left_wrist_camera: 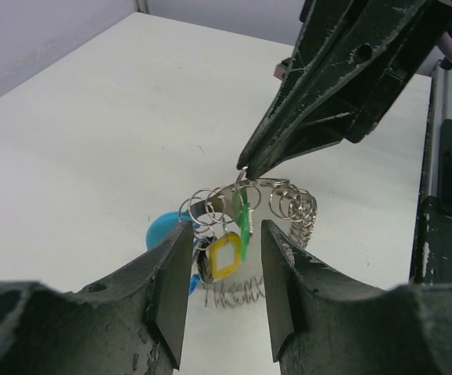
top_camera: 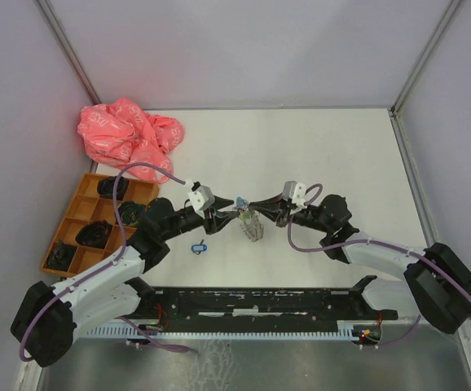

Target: Put the keys on the keyring

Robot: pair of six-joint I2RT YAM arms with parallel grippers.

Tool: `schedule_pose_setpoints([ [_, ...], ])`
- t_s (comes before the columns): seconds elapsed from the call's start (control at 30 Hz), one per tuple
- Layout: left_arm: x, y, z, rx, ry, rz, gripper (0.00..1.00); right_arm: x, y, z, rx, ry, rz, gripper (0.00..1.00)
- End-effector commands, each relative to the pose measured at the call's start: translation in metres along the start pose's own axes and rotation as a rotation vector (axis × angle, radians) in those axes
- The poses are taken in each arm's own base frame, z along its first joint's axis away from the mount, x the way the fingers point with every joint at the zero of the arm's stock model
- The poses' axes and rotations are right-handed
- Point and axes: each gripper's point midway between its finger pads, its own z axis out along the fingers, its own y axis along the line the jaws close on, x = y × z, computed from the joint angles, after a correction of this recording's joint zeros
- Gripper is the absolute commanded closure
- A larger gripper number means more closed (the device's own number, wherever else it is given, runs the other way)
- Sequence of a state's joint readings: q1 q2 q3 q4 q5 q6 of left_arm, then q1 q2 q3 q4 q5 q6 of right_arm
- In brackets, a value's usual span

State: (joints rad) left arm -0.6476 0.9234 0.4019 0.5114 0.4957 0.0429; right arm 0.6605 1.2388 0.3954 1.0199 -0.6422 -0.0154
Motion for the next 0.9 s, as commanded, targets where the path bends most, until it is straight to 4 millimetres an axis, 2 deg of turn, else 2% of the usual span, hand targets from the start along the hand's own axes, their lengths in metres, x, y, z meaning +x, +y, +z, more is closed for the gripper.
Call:
schedule_pose_setpoints([
  [0.0,-0.013,0.017,-0.001,-0.113,-0.06,-0.046,0.52,-0.024,-0.02,-0.001,0.102,-0.006,-0.017,1.0],
  [0.13,-0.012,0.015,0.001,-0.101,-0.072,-0.081,0.5,-0.017,-0.021,-0.003,0.116,0.058,0.013,0.99],
  [0.2,-0.009,0.02,0.002,-0.133,-0.067,-0.105,0.49,-0.01,-0.027,-0.005,0.158,0.096,0.053,0.99],
  [0.4,0.009,0.038,-0.006,-0.274,-0.03,-0.195,0.41,0.024,-0.058,-0.025,0.406,0.24,0.175,0.99],
  [0.57,0.032,0.06,-0.024,-0.455,0.011,-0.278,0.31,0.054,-0.085,-0.052,0.627,0.355,0.261,0.99],
  [0.87,0.067,0.09,-0.064,-0.755,0.065,-0.413,0.18,0.112,-0.137,-0.111,1.045,0.448,0.46,0.95],
])
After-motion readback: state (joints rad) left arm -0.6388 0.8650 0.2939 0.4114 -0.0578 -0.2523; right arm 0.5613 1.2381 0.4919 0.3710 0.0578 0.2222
